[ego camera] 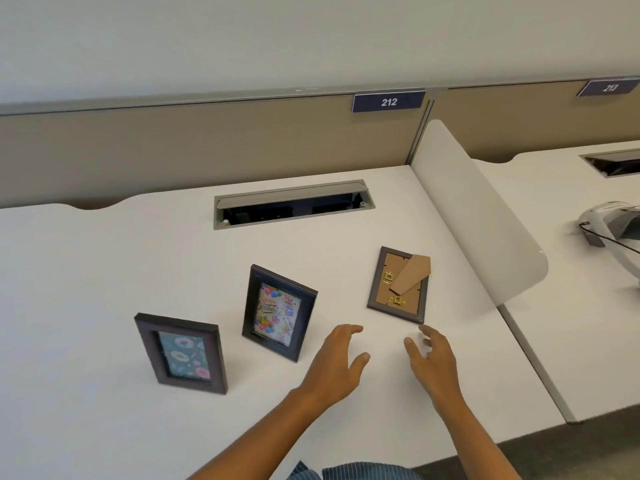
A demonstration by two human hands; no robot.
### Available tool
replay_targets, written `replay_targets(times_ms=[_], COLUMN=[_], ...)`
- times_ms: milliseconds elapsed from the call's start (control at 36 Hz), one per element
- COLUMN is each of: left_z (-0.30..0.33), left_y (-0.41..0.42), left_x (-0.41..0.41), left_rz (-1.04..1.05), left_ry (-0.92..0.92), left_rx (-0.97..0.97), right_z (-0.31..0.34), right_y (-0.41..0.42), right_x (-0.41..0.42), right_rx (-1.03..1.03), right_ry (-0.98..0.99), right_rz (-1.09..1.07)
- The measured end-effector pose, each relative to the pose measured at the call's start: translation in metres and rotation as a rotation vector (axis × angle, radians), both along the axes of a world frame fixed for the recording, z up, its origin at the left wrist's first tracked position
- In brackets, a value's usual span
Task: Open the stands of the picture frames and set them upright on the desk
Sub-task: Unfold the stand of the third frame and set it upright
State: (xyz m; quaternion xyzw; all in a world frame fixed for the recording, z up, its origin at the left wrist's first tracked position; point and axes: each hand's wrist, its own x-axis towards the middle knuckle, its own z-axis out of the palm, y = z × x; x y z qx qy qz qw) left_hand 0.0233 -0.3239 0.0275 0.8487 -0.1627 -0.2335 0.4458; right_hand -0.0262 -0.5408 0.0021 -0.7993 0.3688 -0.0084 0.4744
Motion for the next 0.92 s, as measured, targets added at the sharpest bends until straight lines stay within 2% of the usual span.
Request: replay_targets(times_ms=[333,528,667,778,917], left_z=[-0.020,-0.026,-0.027,-0.027,-0.026], left_y=[-0.065,-0.093,-0.104,-0.105,-0.097], left_x=[0.055,0.073,0.079,0.083,0.085], left_rz=[0.141,0.164,0.275,0.294,0.206], left_ry=[0.156,0.207,0.265,0.249,0.154], left_rx=[0.090,0.094,0.015,-0.004,-0.009], right_z=[-0.017,-0.014,-0.011,-0.011,-0.008], right_y=[-0.024,-0.022,-0.017,-0.018,-0.023], right_x=[0.038,0.048,0.055,0.056,0.048], right_rx=[-0.006,0.028,0.102,0.091,0.062], right_ry=[0.062,-0.011,-0.033,-0.053,-0.065], right_rz=[0.013,-0.081,-0.186,-0.175,-0.134])
